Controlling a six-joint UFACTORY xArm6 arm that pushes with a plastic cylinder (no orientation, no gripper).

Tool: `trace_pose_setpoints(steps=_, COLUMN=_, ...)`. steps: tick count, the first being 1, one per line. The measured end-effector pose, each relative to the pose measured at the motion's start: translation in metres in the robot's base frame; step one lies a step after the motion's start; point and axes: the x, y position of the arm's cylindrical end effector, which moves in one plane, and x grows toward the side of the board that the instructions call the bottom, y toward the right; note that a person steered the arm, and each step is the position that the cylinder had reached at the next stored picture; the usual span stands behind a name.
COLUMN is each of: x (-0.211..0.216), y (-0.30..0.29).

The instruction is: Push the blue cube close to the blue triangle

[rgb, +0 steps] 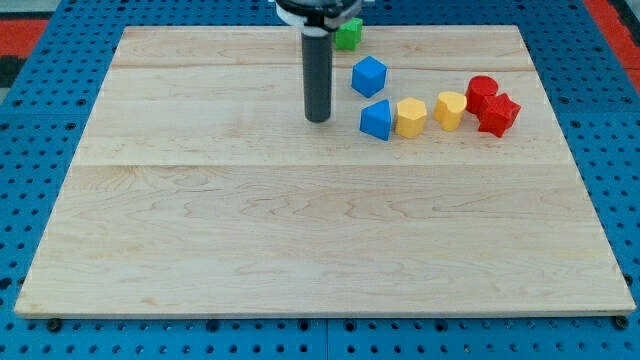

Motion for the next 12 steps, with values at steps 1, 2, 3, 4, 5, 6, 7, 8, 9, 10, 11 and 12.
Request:
trace_pose_setpoints(steps=1, x=-0.030, y=-0.010)
trace_pose_setpoints(steps=2, x=-0.047, y=-0.012)
trace_pose_setpoints(steps=3, x=-0.061, y=-0.012)
trace_pose_setpoints(steps=4, x=-0.084, y=-0.008)
trace_pose_setpoints(steps=5, x=-0.090, y=0.008)
trace_pose_setpoints(steps=6, x=-0.090, y=0.028)
trace_pose_setpoints(steps=7, x=-0.090, y=0.046)
trace_pose_setpoints(steps=8, x=-0.090, y=0.068)
trace_pose_setpoints(steps=9, x=-0.084, y=0.093)
trace_pose_setpoints(steps=10, x=-0.067, y=0.107)
trace_pose_setpoints(steps=11, x=-0.052, y=0.107)
trace_pose_setpoints(steps=12, x=-0.048, y=0.111)
